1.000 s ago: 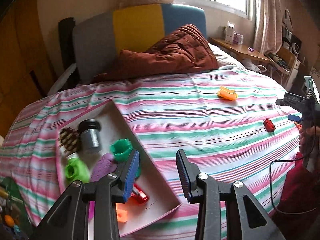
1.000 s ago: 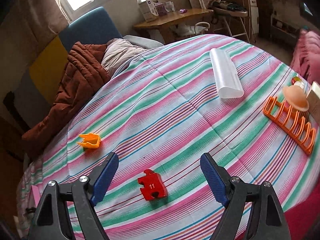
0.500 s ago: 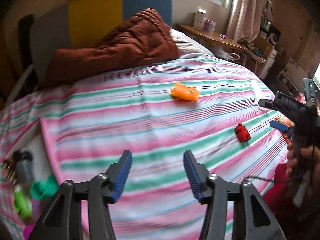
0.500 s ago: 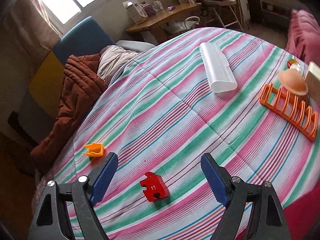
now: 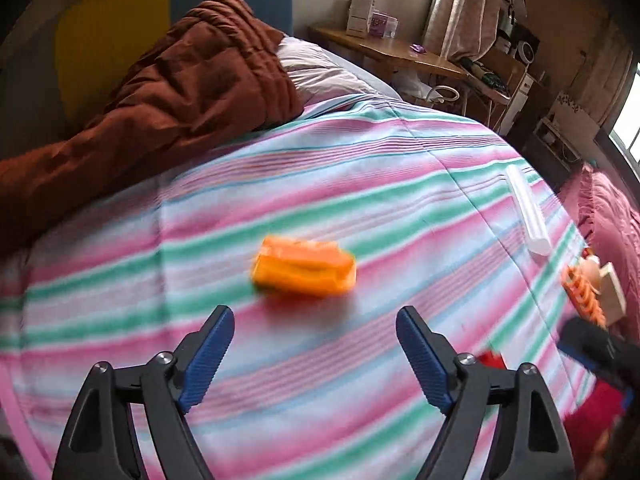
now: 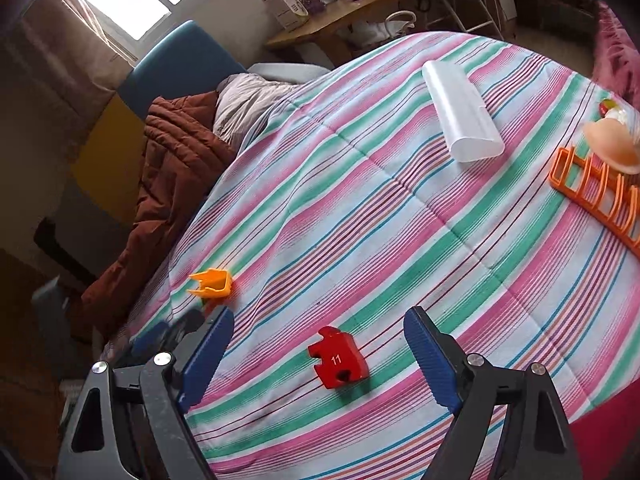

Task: Organize rigid objects
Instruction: 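Grasp the orange bracket piece with left tool while right tool approaches the puzzle piece, then lift the orange bracket with left tool while right tool grasps the red puzzle piece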

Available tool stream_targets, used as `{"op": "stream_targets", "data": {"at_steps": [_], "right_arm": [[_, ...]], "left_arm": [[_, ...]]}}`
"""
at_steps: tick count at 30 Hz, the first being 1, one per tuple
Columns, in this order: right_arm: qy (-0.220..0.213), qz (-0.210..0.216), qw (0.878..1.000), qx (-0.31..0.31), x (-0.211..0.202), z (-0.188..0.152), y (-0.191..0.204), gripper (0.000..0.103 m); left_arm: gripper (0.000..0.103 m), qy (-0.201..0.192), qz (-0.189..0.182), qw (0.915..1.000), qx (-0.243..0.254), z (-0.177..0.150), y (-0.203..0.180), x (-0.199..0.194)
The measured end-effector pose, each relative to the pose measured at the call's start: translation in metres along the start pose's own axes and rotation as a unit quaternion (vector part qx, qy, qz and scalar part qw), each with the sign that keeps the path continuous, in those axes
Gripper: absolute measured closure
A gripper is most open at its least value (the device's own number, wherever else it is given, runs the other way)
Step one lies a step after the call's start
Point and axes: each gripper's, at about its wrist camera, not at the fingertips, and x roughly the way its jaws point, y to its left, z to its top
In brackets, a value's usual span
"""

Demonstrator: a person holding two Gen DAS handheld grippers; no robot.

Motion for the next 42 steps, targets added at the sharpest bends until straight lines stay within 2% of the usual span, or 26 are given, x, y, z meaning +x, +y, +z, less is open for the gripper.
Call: {"op": "stream_targets", "data": {"at_steps": [5, 8, 9, 10, 17, 23, 25, 26, 27, 28, 30, 32, 34, 38, 42], "right_arm": [[0.003, 0.000, 1.000, 0.001, 0.003, -0.001, 0.001, 0.016], [0.002, -0.004, 1.000, -0.003, 0.004, 0.000, 0.001, 0.016], [-0.001, -0.008, 1.000, -0.005, 0.003, 0.000, 0.002, 0.016], [-0.003, -0.013, 1.000, -0.009, 0.003, 0.000, 0.002, 0.016], [0.003, -0.032, 0.999, -0.017, 0.010, 0.003, -0.002, 0.016], [0.049, -0.060, 0.994, -0.081, 0.033, -0.008, 0.013, 0.016], [0.073, -0.077, 0.987, -0.122, 0.045, -0.016, 0.022, 0.019], [0.082, -0.090, 0.981, -0.149, 0.051, -0.021, 0.028, 0.022], [0.090, -0.097, 0.976, -0.171, 0.056, -0.025, 0.032, 0.029], [0.103, -0.116, 0.966, -0.207, 0.063, -0.032, 0.039, 0.031], [0.090, -0.153, 0.948, -0.266, 0.065, -0.044, 0.051, 0.055], [0.083, -0.135, 0.943, -0.294, 0.064, -0.052, 0.061, 0.070], [0.090, -0.103, 0.944, -0.302, 0.063, -0.056, 0.068, 0.070], [0.090, -0.084, 0.925, -0.360, 0.066, -0.075, 0.085, 0.070], [0.099, -0.057, 0.924, -0.364, 0.070, -0.077, 0.089, 0.070]], "left_arm": [[0.017, 0.001, 0.030, 0.9981, 0.054, 0.016, -0.012, 0.033], [0.018, 0.008, 0.027, 0.9985, 0.047, 0.021, -0.007, 0.048], [0.020, 0.010, 0.027, 0.9985, 0.047, 0.021, -0.005, 0.052], [0.030, 0.013, 0.023, 0.9987, 0.045, 0.020, -0.002, 0.056], [0.035, -0.006, -0.007, 0.9999, 0.014, -0.009, 0.008, 0.026], [0.035, -0.019, -0.004, 0.9998, 0.001, -0.050, 0.012, -0.015], [0.035, -0.018, -0.007, 0.9998, -0.008, -0.060, 0.015, -0.024], [0.035, -0.020, -0.009, 0.9997, -0.014, -0.068, 0.016, -0.031], [0.035, -0.022, -0.008, 0.9995, -0.019, -0.075, 0.018, -0.038], [0.035, -0.024, -0.008, 0.9994, -0.024, -0.083, 0.022, -0.045], [0.035, -0.027, -0.008, 0.9988, -0.039, -0.093, 0.027, -0.056], [0.035, -0.033, 0.004, 0.9983, -0.049, -0.102, 0.032, -0.068], [0.035, -0.045, 0.016, 0.9973, -0.056, -0.111, 0.037, -0.084], [0.035, -0.073, 0.034, 0.9948, -0.062, -0.125, 0.044, -0.114], [0.035, -0.087, 0.041, 0.9924, -0.077, -0.135, 0.052, -0.135]]}}
